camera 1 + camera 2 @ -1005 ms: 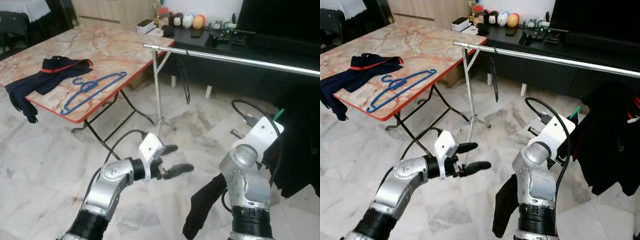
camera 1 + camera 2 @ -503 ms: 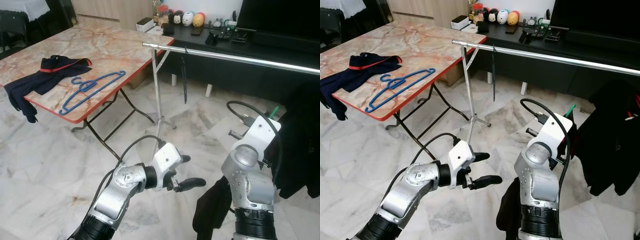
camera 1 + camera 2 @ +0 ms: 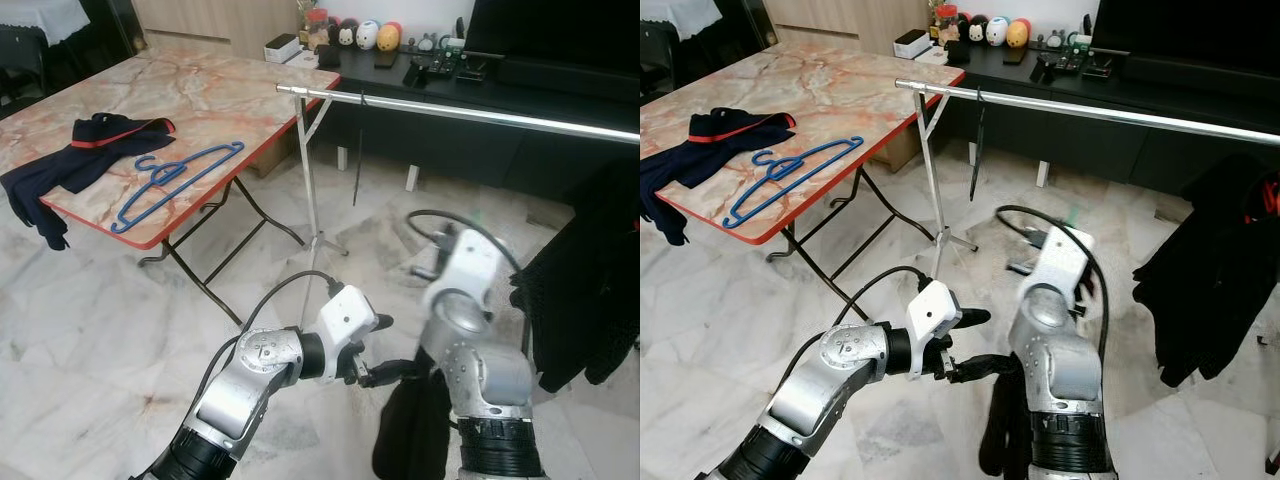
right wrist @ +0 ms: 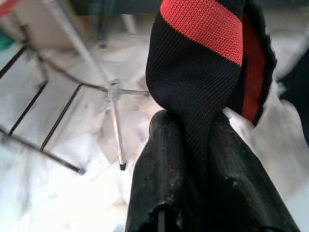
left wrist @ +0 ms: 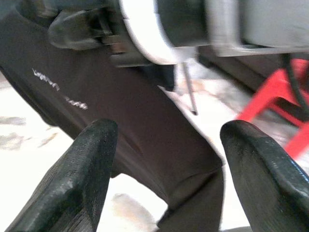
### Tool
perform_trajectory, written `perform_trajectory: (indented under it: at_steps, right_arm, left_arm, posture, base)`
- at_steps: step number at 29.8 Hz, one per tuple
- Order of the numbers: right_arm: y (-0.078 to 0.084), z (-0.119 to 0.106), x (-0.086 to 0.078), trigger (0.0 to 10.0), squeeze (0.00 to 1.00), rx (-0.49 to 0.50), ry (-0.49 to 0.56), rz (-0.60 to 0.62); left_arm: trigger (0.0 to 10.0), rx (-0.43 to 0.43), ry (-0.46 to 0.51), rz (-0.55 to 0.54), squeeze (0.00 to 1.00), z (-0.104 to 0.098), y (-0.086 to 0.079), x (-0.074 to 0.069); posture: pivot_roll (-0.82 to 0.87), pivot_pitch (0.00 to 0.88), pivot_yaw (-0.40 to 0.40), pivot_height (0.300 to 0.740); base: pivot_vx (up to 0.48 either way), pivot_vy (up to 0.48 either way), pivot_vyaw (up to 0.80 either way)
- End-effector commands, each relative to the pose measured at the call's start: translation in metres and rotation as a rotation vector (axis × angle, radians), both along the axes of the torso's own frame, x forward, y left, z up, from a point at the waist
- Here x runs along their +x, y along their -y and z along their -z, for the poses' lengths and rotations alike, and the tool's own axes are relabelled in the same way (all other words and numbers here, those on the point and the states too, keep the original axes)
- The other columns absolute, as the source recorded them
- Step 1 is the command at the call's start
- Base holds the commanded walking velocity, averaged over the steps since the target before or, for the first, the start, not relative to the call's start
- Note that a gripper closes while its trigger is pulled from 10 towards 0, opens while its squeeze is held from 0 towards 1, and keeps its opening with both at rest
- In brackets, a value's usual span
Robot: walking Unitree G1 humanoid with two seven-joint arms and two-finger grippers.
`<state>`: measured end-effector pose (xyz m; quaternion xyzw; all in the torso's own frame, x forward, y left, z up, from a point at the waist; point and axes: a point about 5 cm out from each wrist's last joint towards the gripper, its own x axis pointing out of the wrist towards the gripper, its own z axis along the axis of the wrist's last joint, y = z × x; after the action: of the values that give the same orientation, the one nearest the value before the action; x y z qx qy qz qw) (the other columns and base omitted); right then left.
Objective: Hang hanger
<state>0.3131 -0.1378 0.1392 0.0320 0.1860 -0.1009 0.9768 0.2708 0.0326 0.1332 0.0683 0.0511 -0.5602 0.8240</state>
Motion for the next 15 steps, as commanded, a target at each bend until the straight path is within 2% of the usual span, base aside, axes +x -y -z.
perform_trajectory:
  at_steps: [1, 4, 5, 7, 8, 10, 11, 15]
  right_arm:
    - [0.013, -0.001, -0.002, 10.0, 0.0, -0.031, 0.029, 0.009]
    - [0.026, 0.005, -0.003, 10.0, 0.0, -0.075, 0.01, 0.017]
    - [0.043, 0.011, -0.005, 10.0, 0.0, -0.121, -0.008, 0.05]
    - [0.057, 0.016, -0.006, 10.0, 0.0, -0.162, -0.017, 0.056]
    - [0.072, 0.022, -0.006, 10.0, 0.0, -0.209, -0.032, 0.005]
    - [0.078, 0.025, -0.006, 10.0, 0.0, -0.252, -0.026, -0.086]
    - [0.08, 0.025, -0.007, 10.0, 0.0, -0.273, -0.009, -0.154]
    - [0.075, 0.03, -0.012, 10.0, 0.0, -0.235, 0.005, -0.38]
  left_arm:
    - [10.0, 0.024, 0.016, -0.077, 0.0, 0.001, -0.015, 0.01]
    - [10.0, 0.041, 0.015, -0.106, 0.0, 0.002, -0.023, 0.013]
    - [10.0, 0.061, 0.02, -0.122, 0.0, 0.004, -0.03, 0.015]
    - [10.0, 0.074, 0.021, -0.135, 0.0, 0.006, -0.037, 0.016]
    - [10.0, 0.095, 0.02, -0.147, 0.0, 0.009, -0.045, 0.017]
    - [10.0, 0.108, 0.016, -0.145, 0.0, 0.011, -0.051, 0.017]
    - [10.0, 0.114, 0.011, -0.137, 0.0, 0.012, -0.053, 0.016]
    - [10.0, 0.119, -0.003, -0.1, 0.0, 0.015, -0.056, 0.013]
  posture:
    - [0.01, 0.047, 0.046, 0.74]
    - [0.02, 0.046, 0.046, 0.74]
    - [0.02, 0.042, 0.044, 0.74]
    - [0.02, 0.043, 0.042, 0.74]
    - [0.02, 0.041, 0.042, 0.74]
    - [0.02, 0.04, 0.04, 0.74]
    - [0.02, 0.041, 0.04, 0.74]
    - [0.02, 0.036, 0.039, 0.74]
  base:
    - [0.0, 0.0, 0.0]
    - [0.0, 0.0, 0.0]
    - [0.0, 0.0, 0.0]
    - [0.0, 0.0, 0.0]
    - [0.0, 0.0, 0.0]
    - [0.0, 0.0, 0.0]
    - [0.0, 0.0, 0.0]
    - [0.0, 0.0, 0.0]
